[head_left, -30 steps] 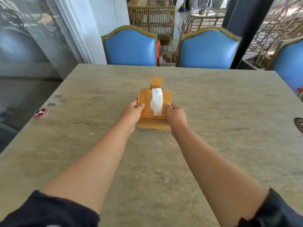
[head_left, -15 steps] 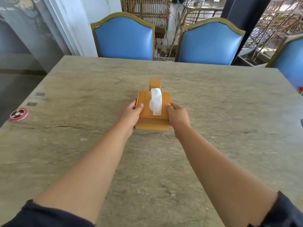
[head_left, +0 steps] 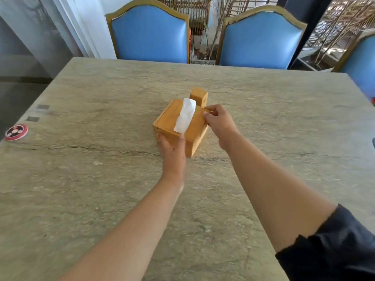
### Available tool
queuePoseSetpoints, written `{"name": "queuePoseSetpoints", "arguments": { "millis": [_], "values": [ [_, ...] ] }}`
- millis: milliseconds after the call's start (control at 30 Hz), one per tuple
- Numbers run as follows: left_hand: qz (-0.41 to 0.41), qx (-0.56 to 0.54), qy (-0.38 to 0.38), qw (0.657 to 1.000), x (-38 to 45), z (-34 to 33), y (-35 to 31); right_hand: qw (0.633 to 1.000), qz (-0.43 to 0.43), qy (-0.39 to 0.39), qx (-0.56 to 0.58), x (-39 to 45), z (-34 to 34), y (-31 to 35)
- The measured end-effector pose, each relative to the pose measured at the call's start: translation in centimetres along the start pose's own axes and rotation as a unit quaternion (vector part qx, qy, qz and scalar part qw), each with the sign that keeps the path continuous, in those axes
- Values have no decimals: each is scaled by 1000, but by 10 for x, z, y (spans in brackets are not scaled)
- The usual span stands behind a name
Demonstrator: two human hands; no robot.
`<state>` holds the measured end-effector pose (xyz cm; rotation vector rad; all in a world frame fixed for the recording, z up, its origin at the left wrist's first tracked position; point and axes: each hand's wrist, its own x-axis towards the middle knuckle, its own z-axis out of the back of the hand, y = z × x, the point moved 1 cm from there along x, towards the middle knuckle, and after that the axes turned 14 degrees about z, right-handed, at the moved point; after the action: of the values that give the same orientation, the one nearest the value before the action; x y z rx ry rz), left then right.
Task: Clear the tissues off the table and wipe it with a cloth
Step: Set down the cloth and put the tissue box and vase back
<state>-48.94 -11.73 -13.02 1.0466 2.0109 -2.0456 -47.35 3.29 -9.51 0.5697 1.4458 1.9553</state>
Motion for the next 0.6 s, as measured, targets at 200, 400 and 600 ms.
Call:
{"name": "queuePoseSetpoints", "arguments": {
  "millis": [200, 400, 600],
  "values": [
    [26, 48, 33, 998, 20, 26, -34, 999, -22, -31, 35, -27, -3, -8],
    [71, 40, 49, 995, 38, 47, -51, 996, -42, -41, 61, -49, -19, -9],
    [58, 34, 33, 997, 48, 61, -49, 993, -60, -69, 69, -63, -34, -11]
  ]
}}
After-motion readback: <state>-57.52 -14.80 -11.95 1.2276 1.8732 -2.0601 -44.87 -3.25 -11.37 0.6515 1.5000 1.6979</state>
